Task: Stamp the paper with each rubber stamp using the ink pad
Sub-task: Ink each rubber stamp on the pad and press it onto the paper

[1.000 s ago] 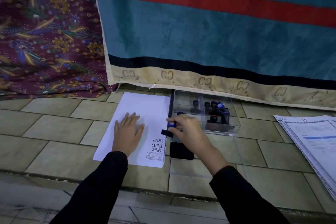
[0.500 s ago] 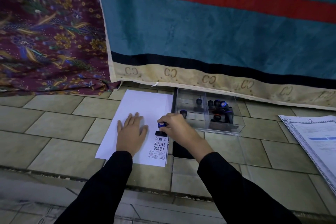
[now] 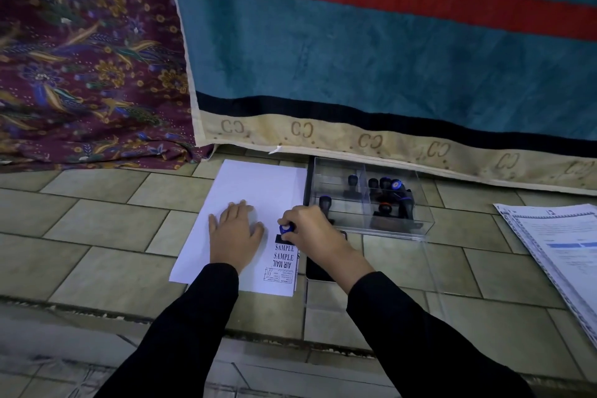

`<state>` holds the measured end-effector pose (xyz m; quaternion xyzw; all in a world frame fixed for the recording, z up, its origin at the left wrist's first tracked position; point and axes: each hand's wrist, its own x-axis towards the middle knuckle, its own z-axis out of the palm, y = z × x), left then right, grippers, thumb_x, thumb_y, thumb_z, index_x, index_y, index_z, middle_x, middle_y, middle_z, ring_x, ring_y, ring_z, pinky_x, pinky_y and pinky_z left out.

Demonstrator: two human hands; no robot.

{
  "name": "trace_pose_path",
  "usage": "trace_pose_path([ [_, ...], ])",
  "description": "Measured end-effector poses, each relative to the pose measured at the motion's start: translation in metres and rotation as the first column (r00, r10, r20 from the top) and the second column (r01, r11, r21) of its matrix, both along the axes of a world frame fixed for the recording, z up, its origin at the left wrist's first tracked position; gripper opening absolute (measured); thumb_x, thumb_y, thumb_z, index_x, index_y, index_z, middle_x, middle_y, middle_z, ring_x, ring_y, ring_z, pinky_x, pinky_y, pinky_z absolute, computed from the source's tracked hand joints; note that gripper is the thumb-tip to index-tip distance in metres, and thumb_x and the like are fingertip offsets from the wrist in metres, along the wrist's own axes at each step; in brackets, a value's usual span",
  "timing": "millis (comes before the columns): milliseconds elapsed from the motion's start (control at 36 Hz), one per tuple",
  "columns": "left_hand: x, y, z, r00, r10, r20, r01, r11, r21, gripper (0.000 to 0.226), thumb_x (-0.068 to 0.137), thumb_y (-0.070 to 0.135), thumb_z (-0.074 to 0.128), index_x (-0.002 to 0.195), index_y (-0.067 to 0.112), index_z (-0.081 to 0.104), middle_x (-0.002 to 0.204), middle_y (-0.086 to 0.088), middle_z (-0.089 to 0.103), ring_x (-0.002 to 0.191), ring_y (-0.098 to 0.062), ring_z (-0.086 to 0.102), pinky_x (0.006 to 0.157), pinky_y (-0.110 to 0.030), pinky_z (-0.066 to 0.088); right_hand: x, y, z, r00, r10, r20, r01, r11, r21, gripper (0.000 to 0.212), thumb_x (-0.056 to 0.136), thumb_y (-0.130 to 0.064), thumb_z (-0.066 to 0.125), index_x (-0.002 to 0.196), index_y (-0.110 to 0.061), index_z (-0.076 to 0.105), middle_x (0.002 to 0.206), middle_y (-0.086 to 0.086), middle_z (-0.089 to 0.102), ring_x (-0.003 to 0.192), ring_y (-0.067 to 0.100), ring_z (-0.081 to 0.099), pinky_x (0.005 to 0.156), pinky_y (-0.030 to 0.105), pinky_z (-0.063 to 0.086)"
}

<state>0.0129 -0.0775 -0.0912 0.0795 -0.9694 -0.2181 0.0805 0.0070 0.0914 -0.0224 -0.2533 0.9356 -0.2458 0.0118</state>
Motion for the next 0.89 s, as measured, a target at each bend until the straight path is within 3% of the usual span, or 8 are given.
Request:
trace_pose_path([
  [278, 0.003, 0.002, -0.003, 0.998, 0.017, -0.054, -0.017, 1.0, -0.002, 0.046, 0.094, 0.033, 0.047, 0.137, 0.018, 0.043, 0.15, -0.002, 0.038, 0.143, -0.02, 0.026, 0.12, -0.05, 0.003, 0.0, 0.0, -0.003, 1.0, 0.009, 0.003, -0.009, 0.999, -0.045, 0.018, 0.076, -0.001, 0.069, 0.094, -0.004, 0.07, 0.096, 0.011, 0.071, 0.091, 0.024, 0.065, 0.081, 0.034, 0.055],
  [389, 0.003, 0.004, -0.002, 0.998, 0.027, -0.061, -0.027, 1.0, -0.005, 0.046, 0.093, 0.034, 0.048, 0.136, 0.018, 0.044, 0.15, -0.001, 0.039, 0.142, -0.02, 0.026, 0.119, -0.049, 0.003, -0.001, 0.002, -0.004, 1.0, -0.014, 0.001, 0.014, 0.999, -0.042, 0.024, 0.082, -0.006, 0.064, 0.106, -0.005, 0.067, 0.105, 0.012, 0.068, 0.098, 0.024, 0.062, 0.085, 0.032, 0.052],
  [472, 0.002, 0.003, -0.004, 0.997, 0.025, -0.066, -0.026, 1.0, -0.007, 0.045, 0.093, 0.033, 0.047, 0.135, 0.019, 0.045, 0.151, -0.001, 0.039, 0.142, -0.02, 0.025, 0.119, -0.048, 0.003, -0.005, 0.012, 0.007, 0.991, -0.127, 0.039, 0.133, 0.967, -0.216, 0.033, 0.082, -0.008, 0.067, 0.115, -0.008, 0.064, 0.108, 0.011, 0.068, 0.097, 0.02, 0.065, 0.091, 0.026, 0.051],
  [556, 0.002, 0.003, -0.005, 0.997, 0.023, -0.074, -0.023, 1.0, -0.001, 0.045, 0.093, 0.032, 0.047, 0.135, 0.018, 0.045, 0.151, -0.001, 0.039, 0.143, -0.02, 0.025, 0.119, -0.048, 0.003, -0.014, 0.037, 0.025, 0.954, -0.29, 0.08, 0.294, 0.842, -0.452, 0.036, 0.081, -0.009, 0.07, 0.115, -0.012, 0.059, 0.092, -0.008, 0.065, 0.076, -0.002, 0.061, 0.074, 0.003, 0.049],
  [611, 0.002, 0.003, -0.005, 0.997, 0.024, -0.079, -0.024, 1.0, -0.007, 0.044, 0.093, 0.032, 0.047, 0.135, 0.017, 0.046, 0.151, -0.002, 0.04, 0.142, -0.02, 0.026, 0.119, -0.049, 0.004, -0.023, 0.059, 0.035, 0.919, -0.386, 0.077, 0.369, 0.775, -0.513, 0.03, 0.081, -0.008, 0.07, 0.108, -0.014, 0.059, 0.083, -0.015, 0.059, 0.072, -0.008, 0.058, 0.067, 0.0, 0.049],
  [694, 0.002, 0.003, -0.006, 0.997, 0.028, -0.076, -0.03, 0.999, -0.023, 0.044, 0.093, 0.033, 0.046, 0.135, 0.018, 0.045, 0.15, -0.001, 0.04, 0.142, -0.02, 0.027, 0.118, -0.049, 0.005, -0.036, 0.088, 0.042, 0.881, -0.473, 0.01, 0.43, 0.79, -0.437, 0.022, 0.081, -0.006, 0.069, 0.101, -0.011, 0.062, 0.088, -0.001, 0.064, 0.067, 0.0, 0.061, 0.062, 0.003, 0.049],
  [806, 0.0, 0.002, -0.008, 0.997, 0.032, -0.07, -0.033, 0.999, -0.026, 0.045, 0.093, 0.033, 0.047, 0.135, 0.018, 0.045, 0.149, -0.001, 0.041, 0.141, -0.02, 0.027, 0.119, -0.049, 0.005, -0.045, 0.105, 0.032, 0.888, -0.451, -0.088, 0.44, 0.89, -0.119, 0.023, 0.082, -0.009, 0.066, 0.105, -0.008, 0.065, 0.11, 0.012, 0.059, 0.088, 0.024, 0.063, 0.084, 0.028, 0.053],
  [889, 0.0, 0.002, -0.009, 0.997, 0.036, -0.072, -0.036, 0.999, -0.002, 0.046, 0.092, 0.032, 0.048, 0.136, 0.018, 0.046, 0.151, 0.0, 0.04, 0.143, -0.019, 0.025, 0.12, -0.048, 0.003, -0.048, 0.1, 0.026, 0.916, -0.399, -0.048, 0.401, 0.915, 0.042, 0.024, 0.085, -0.01, 0.062, 0.109, -0.007, 0.062, 0.109, 0.016, 0.059, 0.091, 0.029, 0.061, 0.085, 0.036, 0.053],
])
